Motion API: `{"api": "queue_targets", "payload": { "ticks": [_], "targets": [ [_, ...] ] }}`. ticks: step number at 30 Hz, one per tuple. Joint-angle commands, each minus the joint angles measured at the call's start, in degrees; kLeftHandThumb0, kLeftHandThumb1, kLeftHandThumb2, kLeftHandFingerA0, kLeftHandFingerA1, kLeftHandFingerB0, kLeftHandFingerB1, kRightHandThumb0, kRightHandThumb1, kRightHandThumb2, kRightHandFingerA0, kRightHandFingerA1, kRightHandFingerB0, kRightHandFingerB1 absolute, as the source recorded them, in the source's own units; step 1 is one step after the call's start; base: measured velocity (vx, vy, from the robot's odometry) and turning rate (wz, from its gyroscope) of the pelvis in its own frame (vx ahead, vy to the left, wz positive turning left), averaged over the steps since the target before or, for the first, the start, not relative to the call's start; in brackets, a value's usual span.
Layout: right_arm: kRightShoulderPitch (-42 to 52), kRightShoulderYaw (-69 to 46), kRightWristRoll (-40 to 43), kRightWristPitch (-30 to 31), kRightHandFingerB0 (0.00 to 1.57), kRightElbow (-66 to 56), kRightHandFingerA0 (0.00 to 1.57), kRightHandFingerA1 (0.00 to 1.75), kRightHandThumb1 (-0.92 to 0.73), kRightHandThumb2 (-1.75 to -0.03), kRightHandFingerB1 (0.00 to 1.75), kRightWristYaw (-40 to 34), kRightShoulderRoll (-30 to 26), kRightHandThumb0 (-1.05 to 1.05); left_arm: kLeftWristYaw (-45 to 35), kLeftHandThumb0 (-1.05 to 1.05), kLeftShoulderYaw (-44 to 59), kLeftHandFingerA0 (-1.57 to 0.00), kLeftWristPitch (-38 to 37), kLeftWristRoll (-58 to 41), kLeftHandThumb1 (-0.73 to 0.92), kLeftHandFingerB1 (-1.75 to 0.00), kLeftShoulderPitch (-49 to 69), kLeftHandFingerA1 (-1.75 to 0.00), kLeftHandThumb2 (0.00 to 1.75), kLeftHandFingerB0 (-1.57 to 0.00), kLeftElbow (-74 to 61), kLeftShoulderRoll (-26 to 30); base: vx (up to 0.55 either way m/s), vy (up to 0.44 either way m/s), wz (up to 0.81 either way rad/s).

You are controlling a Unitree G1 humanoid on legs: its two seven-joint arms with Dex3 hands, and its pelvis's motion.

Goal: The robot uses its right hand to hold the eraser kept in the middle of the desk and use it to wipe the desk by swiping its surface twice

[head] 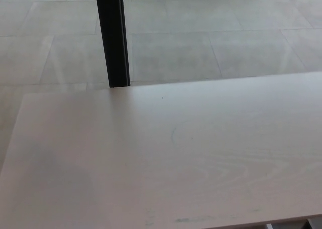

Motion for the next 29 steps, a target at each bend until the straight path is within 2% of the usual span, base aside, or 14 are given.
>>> {"api": "queue_targets", "payload": {
  "ticks": [1, 2, 6, 7, 8, 16, 17, 19, 20, 24, 25, 26, 27, 29],
  "targets": [
    [2.9, 3.22, -3.6, -8.48, 0.35, 0.92, 0.73, 0.72, -0.56, -0.95, 0.63, -6.77, 5.24, -0.69, 1.43, -0.44, 0.48, -0.52, -1.64, -0.16, 0.89, -0.67, 0.22, -0.92, 0.67, -0.41, 0.67, 0.23, 0.0, 0.0, 0.0],
    [3.85, 5.04, -4.87, -8.19, 0.38, 1.08, 0.77, 0.66, -0.73, -0.62, 0.58, -7.07, 6.27, -0.66, 1.94, -0.44, 0.8, -0.52, -2.2, -0.24, 0.89, -0.68, 0.73, -0.94, 0.67, -0.41, 0.87, -0.25, 0.0, 0.0, 0.0],
    [6.94, 6.58, -3.96, -11.87, 0.38, 2.85, 0.79, 0.69, -0.72, -0.62, 0.6, -4.72, 7.42, -0.65, 2.94, -0.44, 1.5, -0.53, -1.54, -0.47, 0.89, -0.71, 3.85, -0.99, 0.67, -0.4, -2.22, -1.6, 0.0, 0.0, 0.0],
    [8.17, 7.25, -4.59, -13.51, 0.37, 3.37, 0.74, 0.74, -0.55, -0.94, 0.64, -4.42, 8.09, -0.7, 2.53, -0.42, 1.77, -0.51, -2.62, -0.58, 0.89, -0.7, 4.42, -0.97, 0.66, -0.38, -1.26, -1.69, 0.0, 0.0, 0.0],
    [8.76, 7.46, -4.65, -14.08, 0.37, 3.52, 0.78, 0.68, -0.71, -0.61, 0.6, -4.29, 8.34, -0.72, 2.03, -0.44, 1.73, -0.48, -3.17, -0.49, 0.9, -0.67, 4.77, -0.95, 0.66, -0.36, -0.7, -1.5, 0.0, 0.0, 0.0],
    [13.69, 6.32, -1.17, -15.99, 0.31, 4.48, 0.8, 0.75, -0.7, -0.61, 0.59, -3.2, 9.95, -0.63, 0.24, -0.45, 1.85, -0.5, -7.18, -0.16, 0.9, -0.63, 7.33, -0.94, 0.67, -0.36, 5.52, -0.69, 0.0, 0.0, 0.0],
    [14.7, 6.54, -1.21, -17.09, 0.23, 4.6, 0.7, 0.75, -0.72, -0.62, 0.59, -2.47, 10.75, -0.61, -0.95, -0.43, 3.08, -0.55, -7.67, -1.54, 0.69, -0.66, 7.93, -0.83, 1.1, -0.36, 6.02, -0.46, 0.0, 0.0, 0.0],
    [16.2, 6.66, -0.77, -18.09, 0.23, 4.3, 0.7, 0.75, -0.72, -0.62, 0.59, -1.73, 11.58, -0.61, -2.12, -0.43, 3.79, -0.55, -8.47, -2.2, 0.69, -0.66, 8.49, -0.83, 1.1, -0.36, 6.96, -0.06, 0.0, 0.0, 0.0],
    [17.32, 6.44, -0.76, -18.38, 0.26, 4.35, 0.74, 0.72, -0.7, -0.61, 0.57, -2.7, 12.45, -0.62, -4.47, -0.47, 5.2, -0.37, -8.6, -3.85, 0.92, -0.6, 10.21, -0.88, 0.7, -0.33, 5.6, 0.35, 0.0, 0.0, 0.0],
    [26.06, 4.98, 1.85, -20.04, 0.26, 0.31, 0.7, 0.73, -0.71, -0.61, 0.57, 0.24, 18.11, -0.6, -8.31, -0.46, 11.3, -0.4, -0.63, -9.27, 0.92, -0.56, 16.29, -0.89, 0.68, -0.3, -1.2, 3.05, 0.0, 0.0, 0.0],
    [27.8, 5.02, 2.18, -21.86, 0.22, 2.98, 0.71, 0.7, -0.71, -0.61, 0.55, 2.91, 19.44, -0.63, -9.95, -0.37, 12.32, -0.46, 5.39, -10.36, 0.7, -0.57, 20.88, -0.76, 1.11, -0.2, -9.33, 4.97, 0.0, 0.0, 0.0],
    [29.05, 4.94, 2.5, -22.45, 0.22, 2.47, 0.71, 0.7, -0.71, -0.61, 0.55, 3.6, 20.73, -0.63, -10.88, -0.37, 12.69, -0.46, 6.19, -10.47, 0.7, -0.57, 21.29, -0.76, 1.11, -0.2, -9.41, 6.12, 0.0, 0.0, 0.0],
    [30.03, 5.37, 2.4, -24.39, 0.2, 3.76, 0.72, 0.76, -0.55, -0.9, 0.59, 5.37, 22.22, -0.66, -12.17, -0.4, 13.26, -0.37, 9.05, -11.06, 0.92, -0.52, 23.52, -0.74, 0.67, -0.28, -12.4, 7.59, 0.0, 0.0, 0.0],
    [31.02, 5.51, 2.52, -25.5, 0.2, 3.91, 0.72, 0.76, -0.55, -0.9, 0.59, 6.42, 23.45, -0.66, -13.21, -0.4, 13.65, -0.37, 10.23, -11.28, 0.92, -0.52, 24.36, -0.74, 0.67, -0.28, -12.96, 8.75, 0.0, 0.0, 0.0]
  ]
}}
